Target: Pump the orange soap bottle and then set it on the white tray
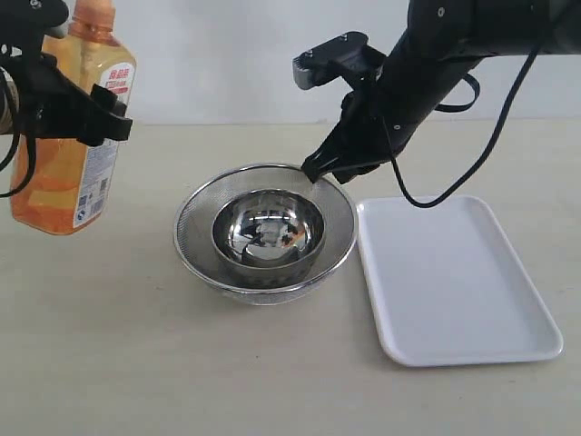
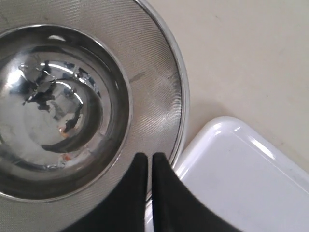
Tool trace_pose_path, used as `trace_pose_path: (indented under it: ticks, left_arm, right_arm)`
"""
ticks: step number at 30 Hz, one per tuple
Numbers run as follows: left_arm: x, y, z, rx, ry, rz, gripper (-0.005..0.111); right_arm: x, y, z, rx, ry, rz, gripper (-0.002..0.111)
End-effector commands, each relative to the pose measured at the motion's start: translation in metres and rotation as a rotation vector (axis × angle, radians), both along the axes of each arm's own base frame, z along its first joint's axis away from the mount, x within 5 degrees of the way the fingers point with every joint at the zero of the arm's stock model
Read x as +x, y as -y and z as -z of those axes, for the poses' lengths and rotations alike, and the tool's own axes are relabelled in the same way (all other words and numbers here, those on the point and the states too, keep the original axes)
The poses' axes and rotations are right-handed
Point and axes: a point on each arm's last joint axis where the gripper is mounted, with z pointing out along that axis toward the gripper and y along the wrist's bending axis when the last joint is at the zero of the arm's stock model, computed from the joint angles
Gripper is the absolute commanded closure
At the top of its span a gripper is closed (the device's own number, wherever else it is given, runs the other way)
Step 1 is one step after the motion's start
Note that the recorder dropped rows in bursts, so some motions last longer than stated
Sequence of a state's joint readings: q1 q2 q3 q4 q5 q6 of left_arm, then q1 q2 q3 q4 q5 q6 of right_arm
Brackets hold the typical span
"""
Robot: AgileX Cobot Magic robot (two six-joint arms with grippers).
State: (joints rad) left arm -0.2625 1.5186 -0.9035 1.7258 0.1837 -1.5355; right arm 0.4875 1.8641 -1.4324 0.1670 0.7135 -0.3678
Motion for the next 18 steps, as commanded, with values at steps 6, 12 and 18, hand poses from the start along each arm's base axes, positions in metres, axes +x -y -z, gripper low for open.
trace_pose_path:
  ticks: [6,12,18]
  left_arm:
    - [-0.001,-0.019,0.002,-0.046,0.048,-0.249,0.102]
    - [0.001,-0.009,0.013,-0.103,-0.01,-0.186,0.102]
    - [0.002,0.001,0.024,-0.143,-0.074,-0.099,0.102]
  right_arm:
    - [0.005,-0.002,0.011,-0.027,0.002,-0.034,0.109]
    - [0.004,-0.002,0.021,-0.042,-0.046,-0.04,0.109]
    - [0.006,-0.004,0.033,-0.058,-0.076,-0.047,0.109]
